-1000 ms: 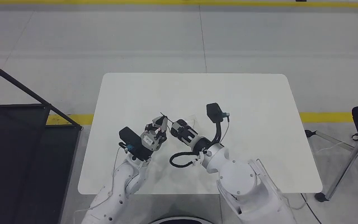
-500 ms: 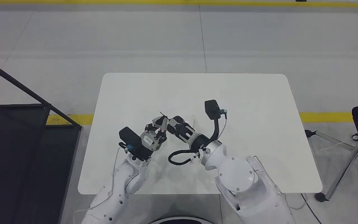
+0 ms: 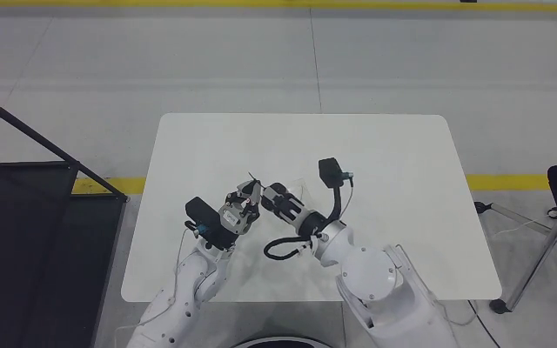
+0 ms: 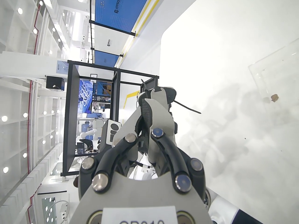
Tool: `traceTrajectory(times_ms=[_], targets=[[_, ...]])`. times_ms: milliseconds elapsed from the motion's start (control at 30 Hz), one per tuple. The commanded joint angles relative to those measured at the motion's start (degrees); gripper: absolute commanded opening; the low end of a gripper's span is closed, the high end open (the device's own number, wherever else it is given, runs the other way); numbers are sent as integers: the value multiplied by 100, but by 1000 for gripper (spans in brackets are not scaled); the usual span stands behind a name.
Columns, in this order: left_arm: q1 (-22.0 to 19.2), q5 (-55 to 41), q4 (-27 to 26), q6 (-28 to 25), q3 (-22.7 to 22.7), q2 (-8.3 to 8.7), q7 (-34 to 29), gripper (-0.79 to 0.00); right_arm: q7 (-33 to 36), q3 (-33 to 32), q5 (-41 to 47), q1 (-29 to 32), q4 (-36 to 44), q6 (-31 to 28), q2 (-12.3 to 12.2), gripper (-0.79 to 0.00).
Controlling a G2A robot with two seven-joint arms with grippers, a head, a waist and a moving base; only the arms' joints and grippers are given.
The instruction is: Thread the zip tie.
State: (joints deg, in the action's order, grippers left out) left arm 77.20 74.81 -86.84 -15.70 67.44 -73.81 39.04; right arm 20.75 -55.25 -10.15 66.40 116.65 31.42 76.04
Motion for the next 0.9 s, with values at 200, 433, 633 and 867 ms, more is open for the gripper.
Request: traceTrajectory(times_ms=[200, 433, 633, 867], targets=[[58, 25, -90, -95, 48, 8, -66, -785, -11, 92, -22, -138, -111, 123, 51, -785], [68, 61, -90, -149, 73, 9, -53, -785, -20, 114, -44, -166, -142, 153, 79, -785], [80, -1, -104, -90, 92, -1, -31, -785, -59, 104, -100, -155, -127, 222, 97, -28], [98, -55, -161, -58, 99, -4, -120, -785, -22, -203, -158, 187, 255, 154, 42, 0]])
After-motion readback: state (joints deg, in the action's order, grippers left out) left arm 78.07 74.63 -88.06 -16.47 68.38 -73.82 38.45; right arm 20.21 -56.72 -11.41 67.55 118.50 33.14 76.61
